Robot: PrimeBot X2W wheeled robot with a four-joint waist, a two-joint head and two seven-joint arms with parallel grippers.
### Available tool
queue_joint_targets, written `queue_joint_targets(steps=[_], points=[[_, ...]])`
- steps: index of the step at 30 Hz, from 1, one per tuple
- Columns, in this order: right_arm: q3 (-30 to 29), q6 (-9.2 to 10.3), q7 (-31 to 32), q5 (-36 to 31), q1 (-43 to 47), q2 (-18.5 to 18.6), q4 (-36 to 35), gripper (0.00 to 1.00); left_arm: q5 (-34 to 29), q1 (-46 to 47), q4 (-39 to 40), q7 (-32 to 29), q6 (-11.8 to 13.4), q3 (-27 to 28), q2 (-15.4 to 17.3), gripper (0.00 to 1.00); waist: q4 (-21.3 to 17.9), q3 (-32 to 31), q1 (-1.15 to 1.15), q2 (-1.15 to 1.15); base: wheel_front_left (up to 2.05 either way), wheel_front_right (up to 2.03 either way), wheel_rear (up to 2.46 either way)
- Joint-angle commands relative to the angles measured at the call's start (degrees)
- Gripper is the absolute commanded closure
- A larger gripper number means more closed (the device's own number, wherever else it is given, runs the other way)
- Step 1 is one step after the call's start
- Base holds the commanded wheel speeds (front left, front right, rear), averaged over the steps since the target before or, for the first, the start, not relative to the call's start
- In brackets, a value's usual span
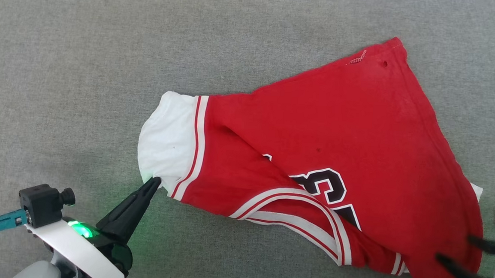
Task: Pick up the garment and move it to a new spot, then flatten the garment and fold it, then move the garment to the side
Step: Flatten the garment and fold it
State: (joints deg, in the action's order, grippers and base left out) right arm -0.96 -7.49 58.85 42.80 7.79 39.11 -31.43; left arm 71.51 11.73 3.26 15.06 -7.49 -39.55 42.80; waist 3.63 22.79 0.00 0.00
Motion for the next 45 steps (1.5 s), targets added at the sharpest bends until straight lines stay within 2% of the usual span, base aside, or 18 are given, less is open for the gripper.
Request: queue_joint_targets(steps=[1, 5, 8, 11, 15, 16, 18, 24, 25, 28, 29, 30, 31, 32, 36, 45], points=[[-0.6, 0.00, 0.4, 0.4, 0.3, 0.0, -0.6, 0.00, 0.3, -0.2, 0.1, 0.1, 0.1, 0.2, -0.1, 1.00, 0.1, 0.1, 0.00, 0.00, 0.00, 0.00, 0.00], [-8.1, 0.00, 2.2, 3.1, -1.4, -0.4, -5.2, 0.00, -0.3, 0.3, 0.7, 0.1, 0.1, -0.1, -0.6, 1.00, 0.8, 0.7, 0.00, 0.00, 0.00, 0.00, 0.00], [-13.5, 0.00, 2.6, 2.5, -6.3, 0.3, -5.4, 0.00, -0.6, 1.3, 1.2, 0.0, 0.0, -0.7, -1.1, 1.00, 1.9, 1.6, 0.00, 0.00, 0.00, 0.00, 0.00], [-13.2, 0.00, 1.6, -0.5, -13.6, 1.7, -2.3, 0.00, -1.1, 2.3, 1.5, 0.0, 0.0, -1.5, -1.8, 1.00, 3.0, 2.8, 0.00, 0.00, 0.00, 0.00, 0.00], [-7.6, 0.00, -2.1, -4.6, -26.3, 1.3, 6.9, 0.00, -1.5, 4.1, 1.5, 0.0, 0.0, -2.7, -2.8, 1.00, 4.8, 4.3, 0.00, 0.00, 0.00, 0.00, 0.00], [-3.2, 0.00, -3.4, -7.2, -32.6, 0.6, 12.9, 0.00, -1.6, 5.1, 1.6, 0.0, 0.0, -3.4, -3.3, 1.00, 5.8, 5.1, 0.00, 0.00, 0.00, 0.00, 0.00], [1.1, 0.00, -4.5, -9.0, -38.5, -0.3, 18.8, 0.00, -1.7, 6.0, 1.5, 0.0, 0.0, -4.1, -3.9, 1.00, 6.9, 5.9, 0.00, 0.00, 0.00, 0.00, 0.00], [11.2, 0.00, -4.8, -11.5, -49.9, -0.5, 33.7, 0.00, -1.9, 8.5, 1.2, 0.0, 0.0, -6.5, -5.1, 1.00, 9.9, 7.7, 0.00, 0.00, 0.00, 0.00, 0.00], [16.3, 0.00, -3.6, -10.9, -52.8, 0.8, 39.1, 0.00, -1.8, 9.7, 0.8, 0.1, 0.0, -7.9, -6.1, 1.00, 11.1, 8.3, 0.00, 0.00, 0.00, 0.00, 0.00], [20.0, 0.00, -2.5, -9.1, -52.9, 1.7, 41.4, 0.00, -1.5, 10.4, 0.3, 0.2, 0.0, -8.7, -6.6, 1.00, 11.6, 8.3, 0.00, 0.00, 0.00, 0.00, 0.00], [21.2, -0.01, -1.9, -8.1, -52.8, 2.0, 41.9, 0.14, -1.4, 10.6, 0.1, 0.2, 0.0, -9.0, -6.8, 1.00, 11.6, 8.2, 0.00, 0.00, 0.00, 0.00, 0.00], [22.2, -0.03, -1.4, -7.4, -52.8, 2.3, 42.1, 0.55, -1.2, 10.7, -0.1, 0.2, 0.0, -9.1, -6.9, 1.00, 11.6, 8.0, 0.00, 0.00, 0.00, 0.00, 0.00], [22.7, -0.07, -1.5, -6.7, -52.9, 2.5, 42.2, 0.83, -1.0, 10.8, -0.4, 0.2, 0.0, -9.4, -7.2, 1.00, 11.7, 7.8, 0.00, 0.00, 0.00, 0.00, 0.00], [22.9, -0.06, -2.1, -6.1, -53.2, 2.6, 42.4, 1.00, -0.8, 11.1, -0.7, 0.2, 0.0, -9.7, -7.4, 1.00, 11.6, 7.6, 0.00, 0.00, 0.00, 0.00, 0.00], [20.9, 0.01, -6.7, -4.9, -55.4, 2.3, 43.2, 1.00, 0.2, 13.4, -1.8, 0.2, 0.0, -10.6, -7.3, 1.00, 11.1, 6.0, 0.00, 0.00, 0.00, 0.00, 0.00], [13.9, 0.00, -18.7, -4.3, -61.0, -2.7, 47.6, 1.00, 2.8, 21.8, -3.8, 0.2, 0.0, -8.3, -5.5, 1.00, 8.0, 3.0, 0.00, 0.00, 0.00, 0.00, 0.00]])
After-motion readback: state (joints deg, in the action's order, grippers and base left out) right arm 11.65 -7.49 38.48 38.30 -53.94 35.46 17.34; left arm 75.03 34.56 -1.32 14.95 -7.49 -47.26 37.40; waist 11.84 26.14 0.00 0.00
